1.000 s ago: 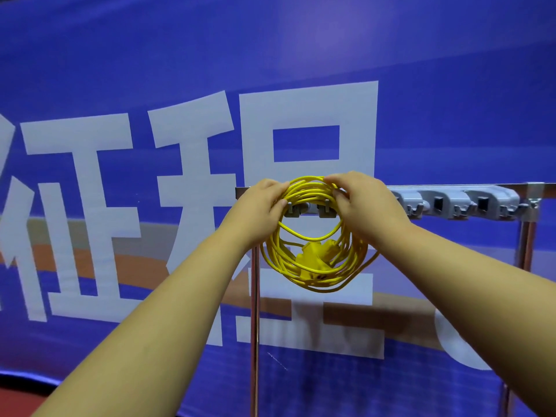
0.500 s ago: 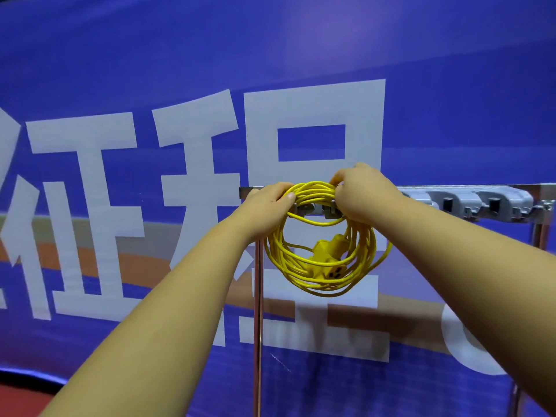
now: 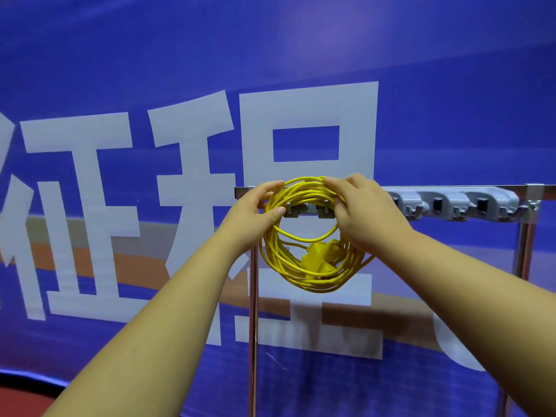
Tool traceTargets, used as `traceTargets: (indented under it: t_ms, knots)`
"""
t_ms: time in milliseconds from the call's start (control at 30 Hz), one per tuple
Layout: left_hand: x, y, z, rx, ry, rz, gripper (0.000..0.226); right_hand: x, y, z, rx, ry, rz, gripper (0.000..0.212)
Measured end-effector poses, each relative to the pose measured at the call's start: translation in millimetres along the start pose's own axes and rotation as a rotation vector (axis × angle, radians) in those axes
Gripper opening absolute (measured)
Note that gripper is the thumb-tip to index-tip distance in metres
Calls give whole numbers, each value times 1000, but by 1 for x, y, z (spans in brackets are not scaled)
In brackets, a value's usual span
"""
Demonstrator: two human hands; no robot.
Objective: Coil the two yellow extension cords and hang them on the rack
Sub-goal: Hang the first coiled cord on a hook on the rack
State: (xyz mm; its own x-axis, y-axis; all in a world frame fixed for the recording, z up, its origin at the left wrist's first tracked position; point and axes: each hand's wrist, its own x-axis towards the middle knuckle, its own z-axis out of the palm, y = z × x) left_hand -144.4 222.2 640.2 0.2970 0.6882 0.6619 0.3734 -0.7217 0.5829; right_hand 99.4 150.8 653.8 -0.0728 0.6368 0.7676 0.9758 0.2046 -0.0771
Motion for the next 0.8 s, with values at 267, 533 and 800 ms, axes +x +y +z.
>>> traceTargets:
  t_ms: [267, 533, 800]
  knots:
    - [-4, 2, 5, -14, 60, -5, 50, -10, -12, -2, -24, 13, -38, 54]
    - [-6, 6, 11, 100, 90, -33, 52, -12, -14, -2, -7, 14, -42, 53]
    - [-7, 9, 15, 191, 90, -32, 55, -17, -13, -4, 6, -12, -42, 58]
